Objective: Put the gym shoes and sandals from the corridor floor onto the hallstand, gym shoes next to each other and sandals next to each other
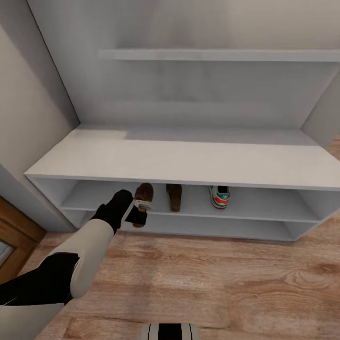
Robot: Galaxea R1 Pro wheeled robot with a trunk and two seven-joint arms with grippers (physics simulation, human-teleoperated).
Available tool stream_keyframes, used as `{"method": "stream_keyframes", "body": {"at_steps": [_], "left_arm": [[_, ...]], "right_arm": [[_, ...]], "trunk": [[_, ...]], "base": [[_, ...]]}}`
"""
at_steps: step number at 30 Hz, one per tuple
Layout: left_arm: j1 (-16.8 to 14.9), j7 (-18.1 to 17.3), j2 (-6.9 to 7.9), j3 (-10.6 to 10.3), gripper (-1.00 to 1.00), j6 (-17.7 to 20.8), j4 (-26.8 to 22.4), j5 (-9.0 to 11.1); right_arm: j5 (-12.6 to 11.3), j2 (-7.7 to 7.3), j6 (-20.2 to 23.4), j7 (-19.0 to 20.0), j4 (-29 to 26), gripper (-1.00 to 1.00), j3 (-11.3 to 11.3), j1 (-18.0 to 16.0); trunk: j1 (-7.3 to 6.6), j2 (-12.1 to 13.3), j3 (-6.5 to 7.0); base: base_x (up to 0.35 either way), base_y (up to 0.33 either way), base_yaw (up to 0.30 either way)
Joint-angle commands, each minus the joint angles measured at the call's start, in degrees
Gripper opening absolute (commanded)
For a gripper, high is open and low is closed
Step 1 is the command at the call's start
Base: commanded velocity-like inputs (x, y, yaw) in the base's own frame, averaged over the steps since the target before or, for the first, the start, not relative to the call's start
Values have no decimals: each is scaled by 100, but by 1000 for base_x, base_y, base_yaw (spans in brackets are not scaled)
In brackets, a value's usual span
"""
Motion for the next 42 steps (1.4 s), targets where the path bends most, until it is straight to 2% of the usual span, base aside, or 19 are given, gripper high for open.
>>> {"method": "stream_keyframes", "body": {"at_steps": [1, 26, 42], "left_arm": [[-2, -46, -3, 16, -100, 20, -7, -61], [0, -46, -8, 18, -100, 19, -7, -61], [3, -64, -2, 26, -100, -77, -41, -61]], "right_arm": [[-59, -2, -24, 3, 8, -100, 13, -3], [-59, -2, -22, 3, 9, -100, 13, -3], [-59, 6, -22, 3, 15, -100, 13, -3]], "trunk": [[1, -2, -4], [1, -2, -4], [1, -2, -4]], "base": [[188, -118, 0], [91, -49, 0], [4, -2, 0]]}}
